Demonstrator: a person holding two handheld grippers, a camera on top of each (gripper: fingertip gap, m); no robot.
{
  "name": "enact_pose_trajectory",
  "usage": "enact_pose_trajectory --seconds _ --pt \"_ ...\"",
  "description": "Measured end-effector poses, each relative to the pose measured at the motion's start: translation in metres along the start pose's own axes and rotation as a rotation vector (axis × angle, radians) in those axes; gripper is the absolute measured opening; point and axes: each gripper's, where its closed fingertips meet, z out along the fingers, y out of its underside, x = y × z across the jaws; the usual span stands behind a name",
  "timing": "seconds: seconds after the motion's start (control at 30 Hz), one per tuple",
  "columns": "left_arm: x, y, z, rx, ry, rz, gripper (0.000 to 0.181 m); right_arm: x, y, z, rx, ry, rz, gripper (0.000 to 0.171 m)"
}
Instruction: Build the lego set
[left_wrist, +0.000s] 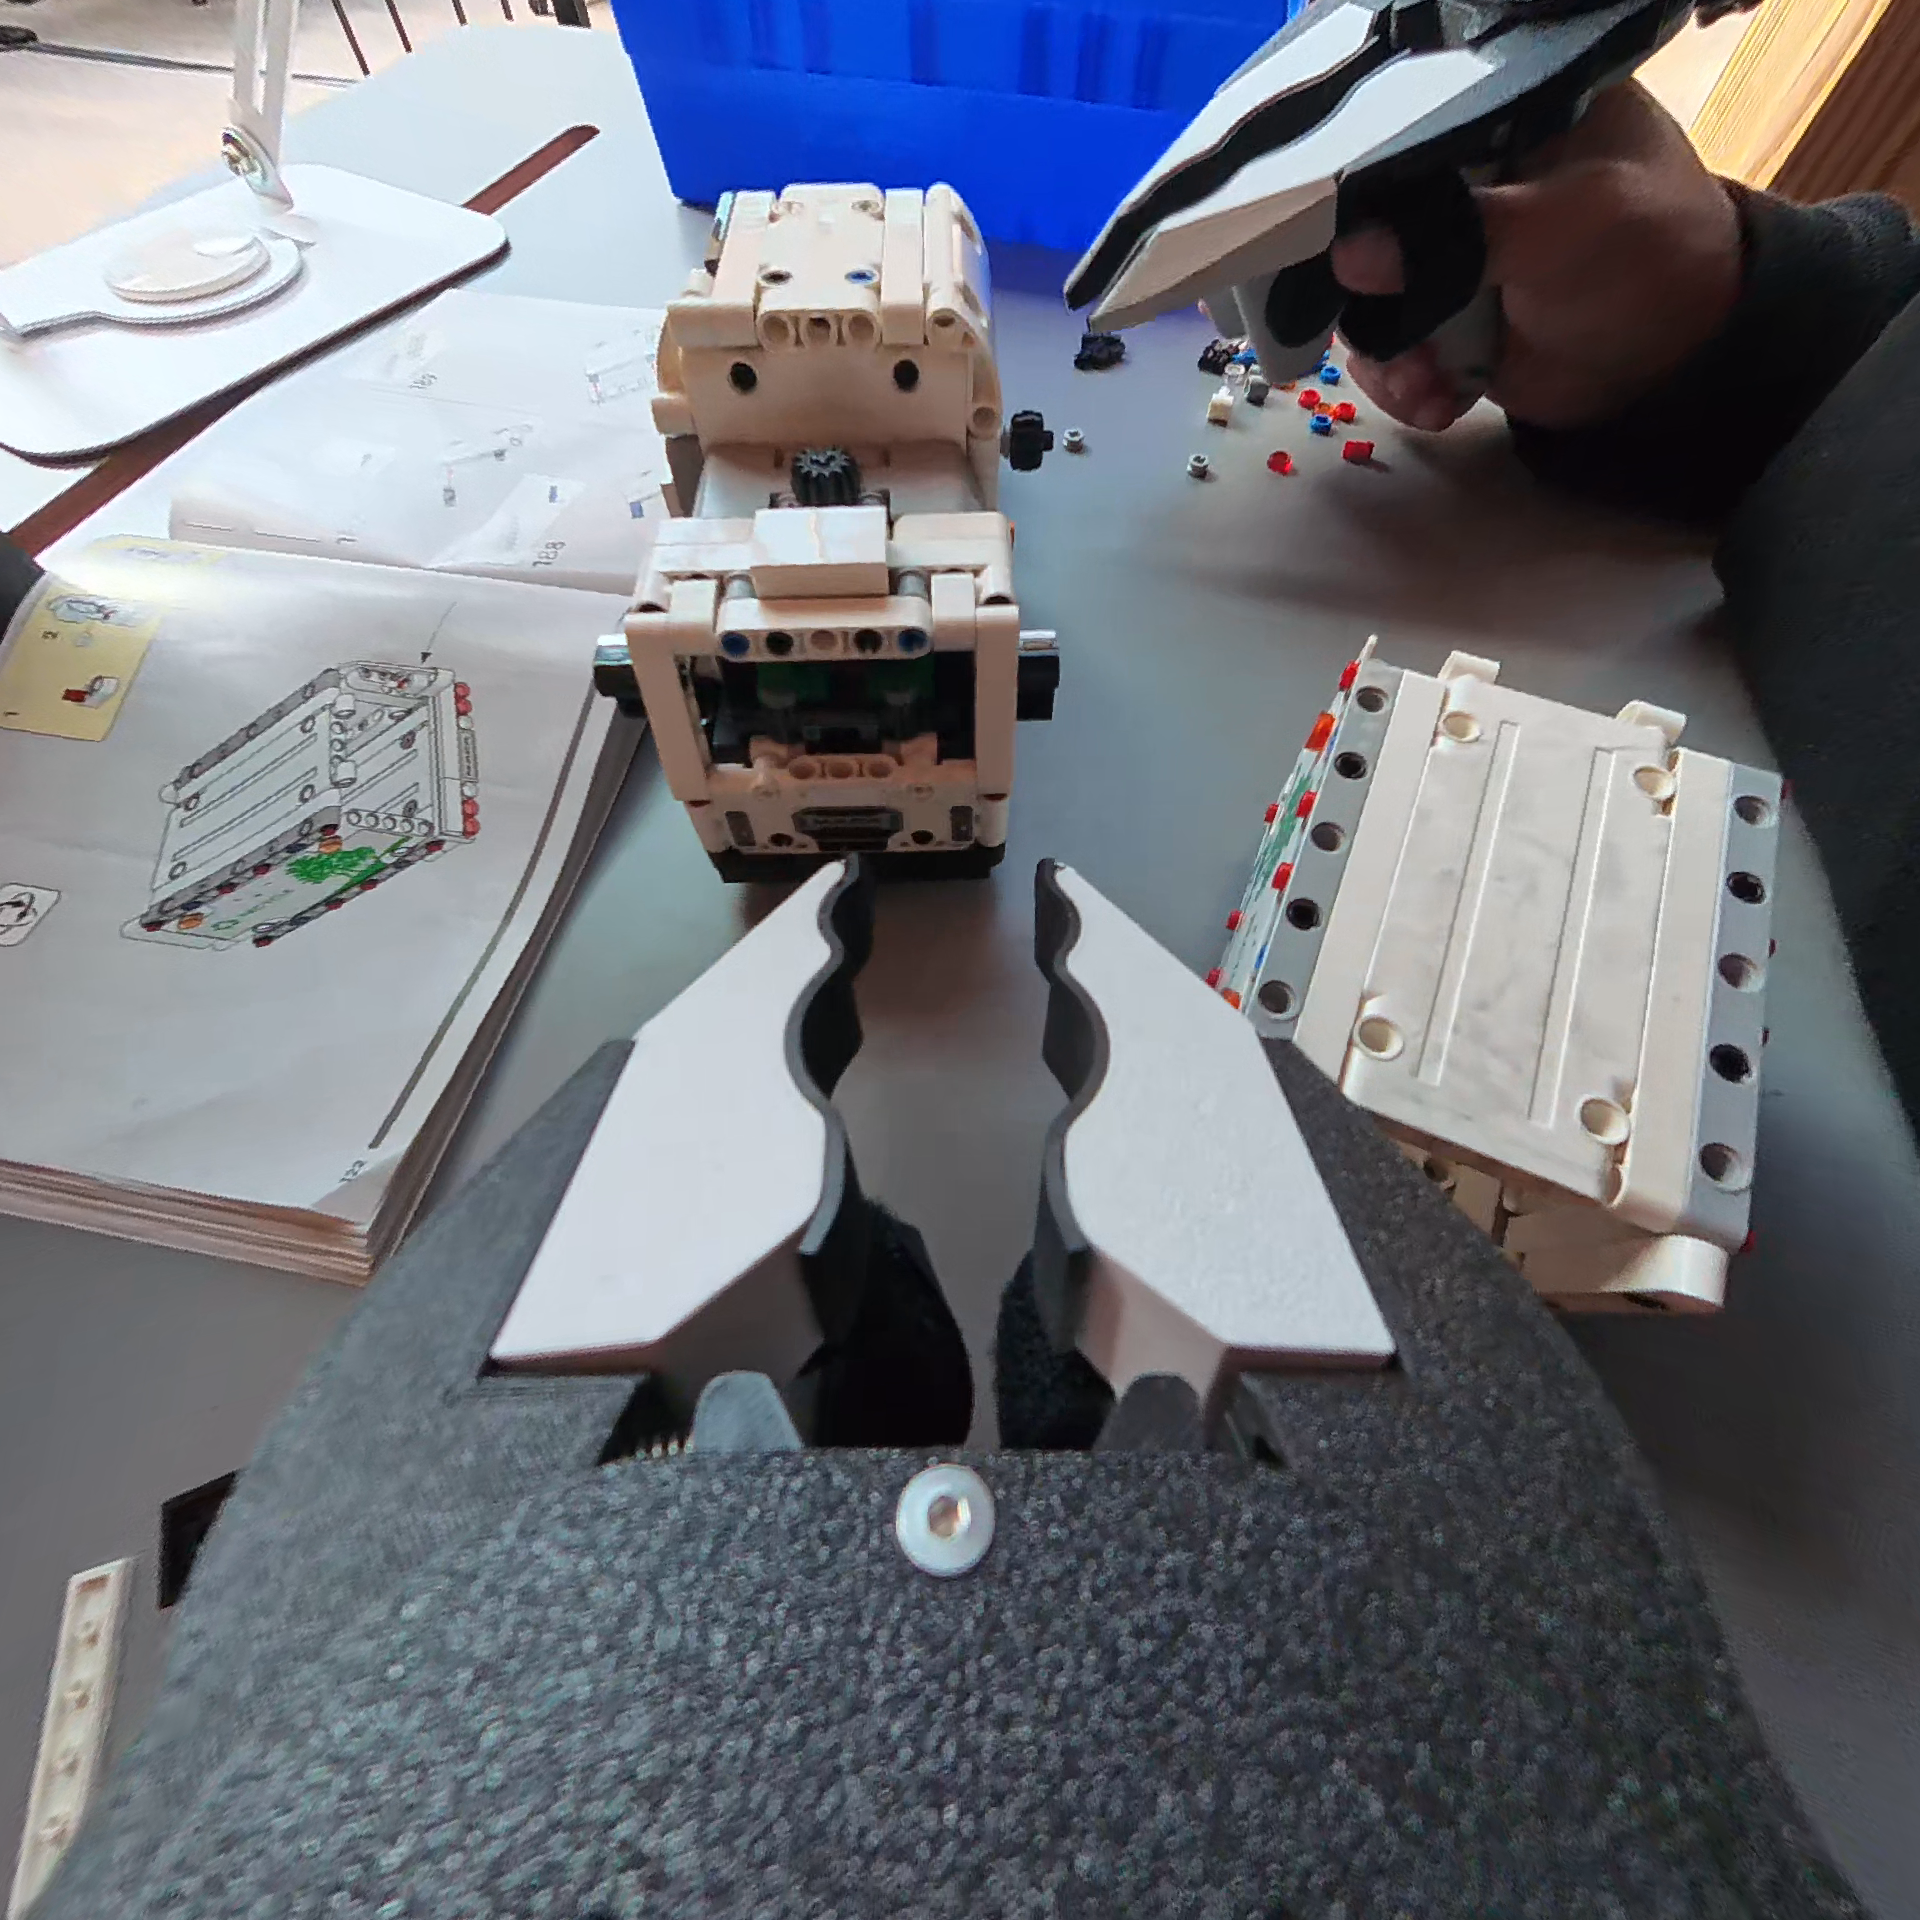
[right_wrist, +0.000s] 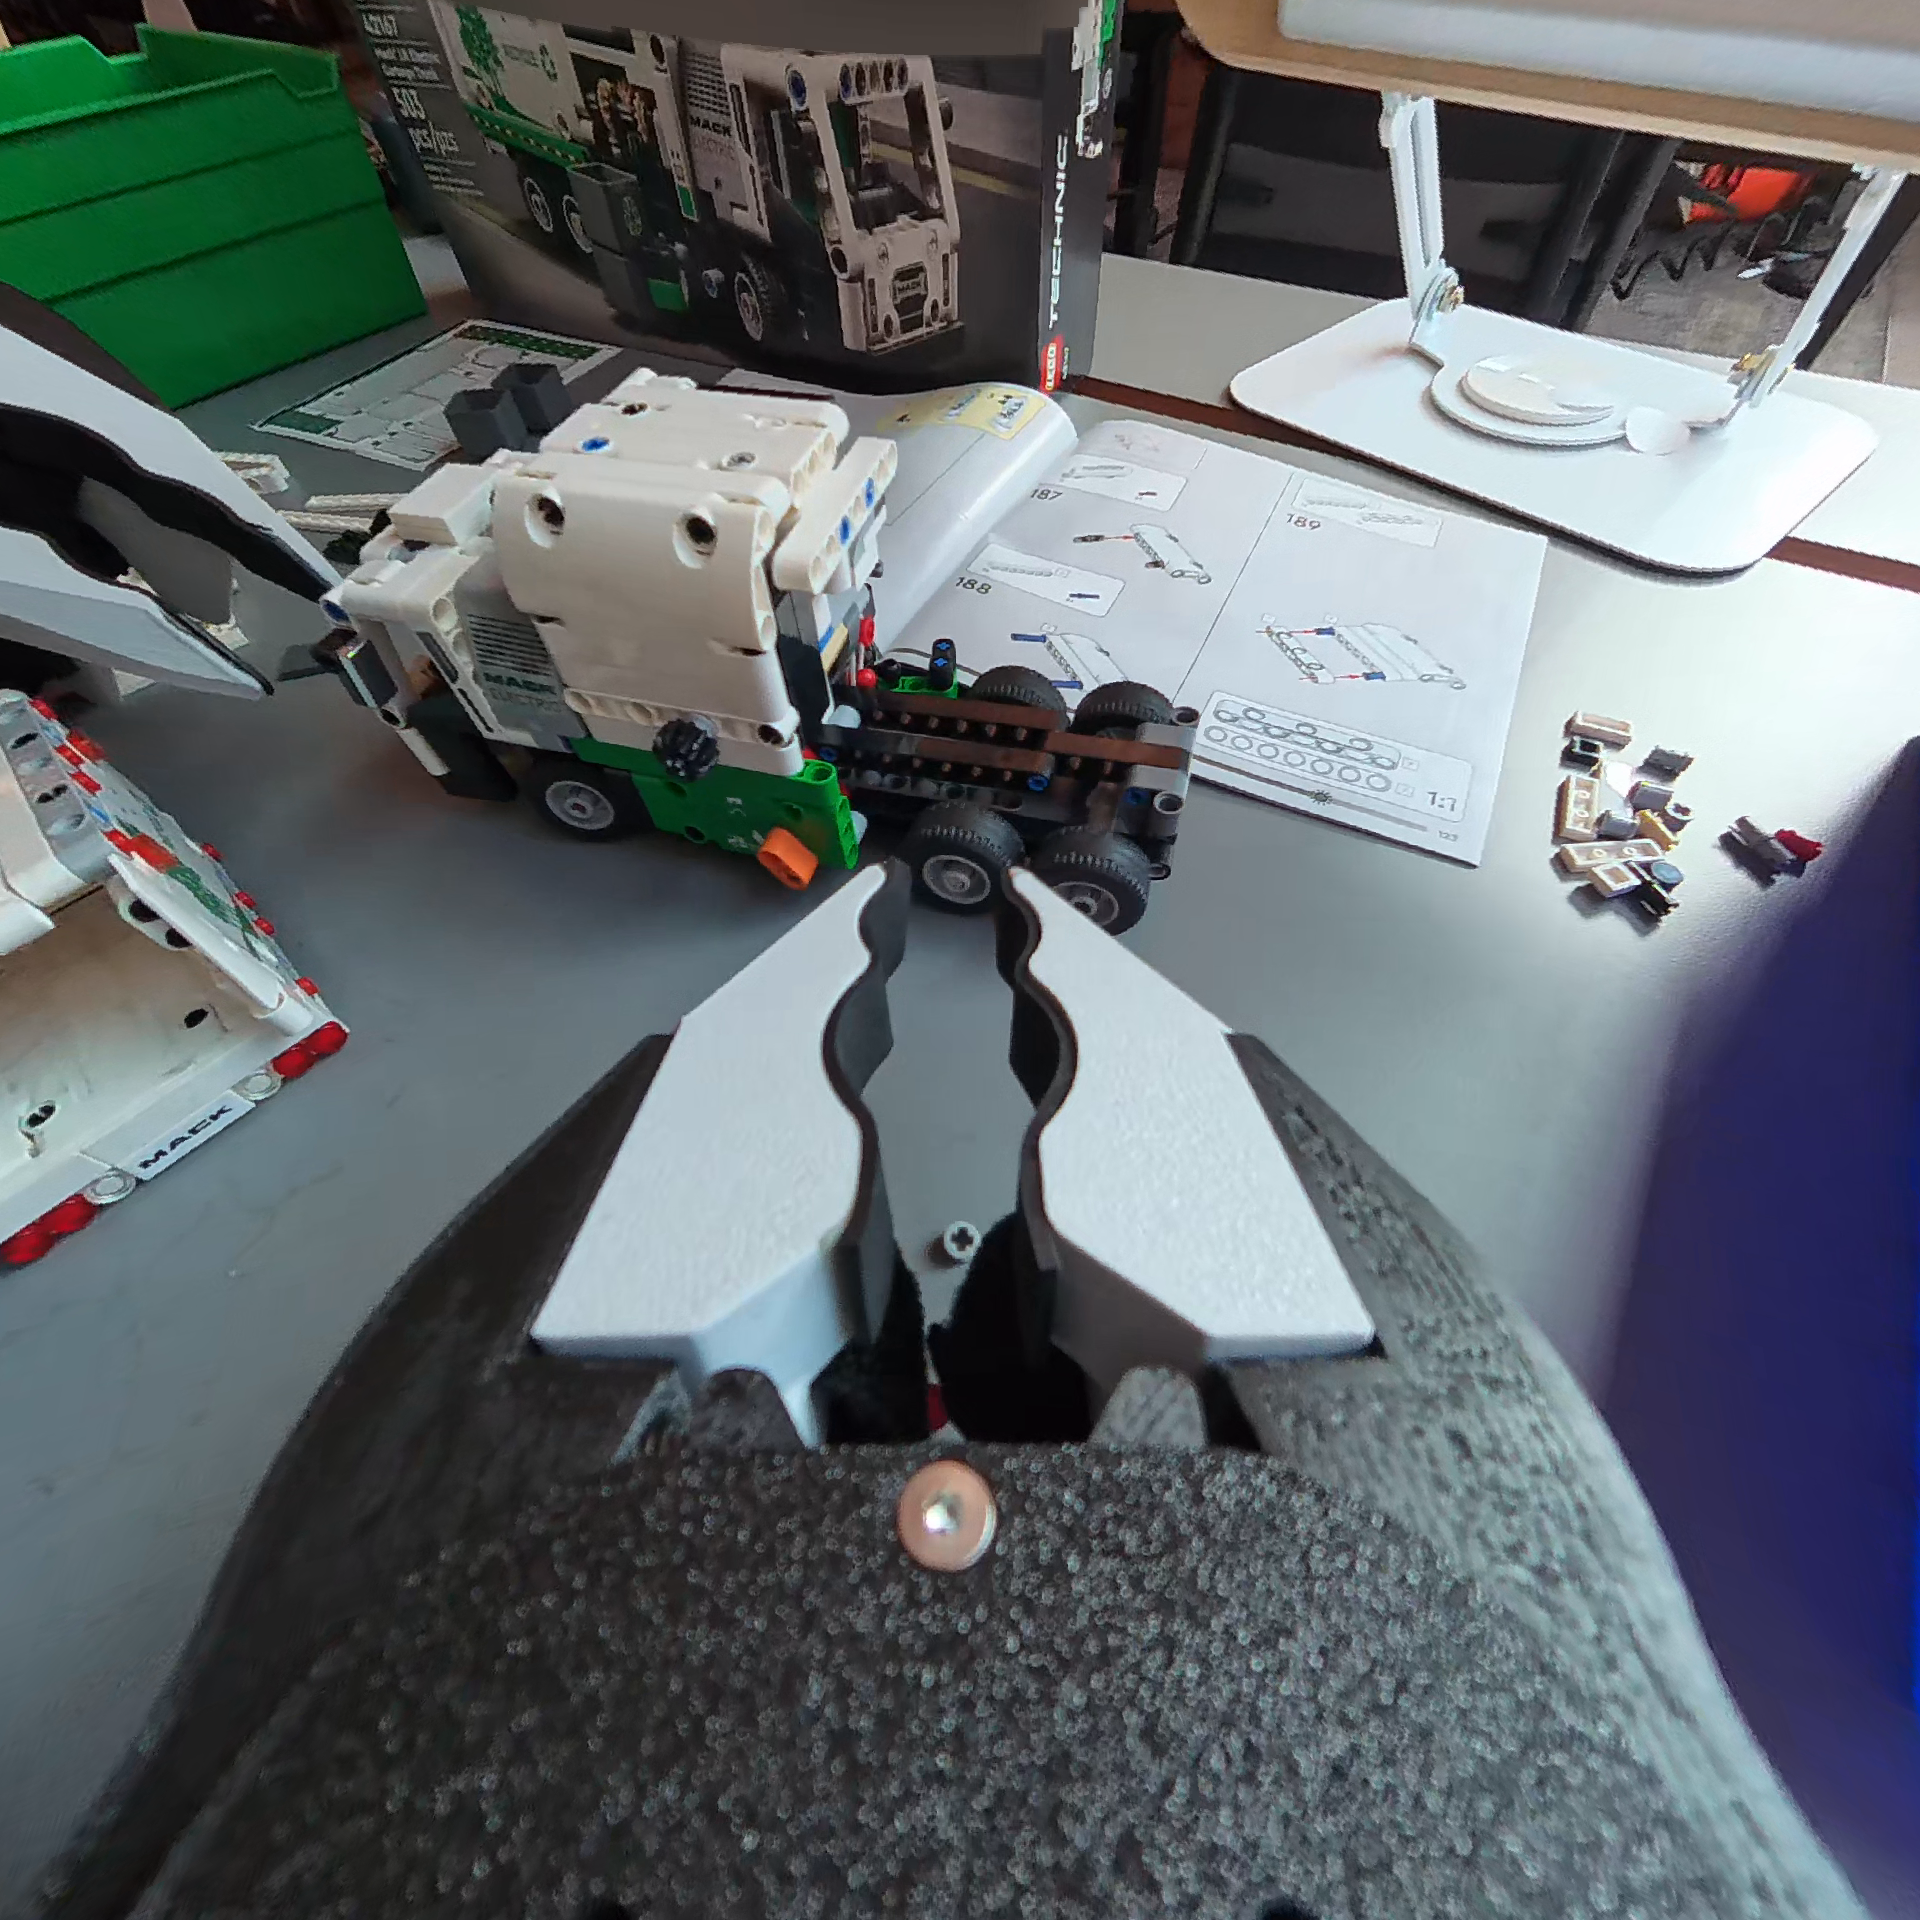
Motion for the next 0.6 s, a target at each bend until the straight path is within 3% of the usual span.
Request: enact_pose_trajectory --seconds 0.37,0.47,0.6 --pt "-0.011 -0.007 -0.010 0.028 -0.056 0.010 0.027 -0.002 0.001 0.002 -0.005 -0.004 -0.022 0.015" --pt "-0.034 -0.048 -0.051 0.121 -0.202 0.013 0.027 -0.003 -0.001 0.002 0.002 -0.007 -0.019 0.014" --pt "-0.068 -0.084 -0.150 0.208 -0.521 -0.065 0.025 -0.003 -0.002 0.001 0.005 -0.001 -0.028 0.014"
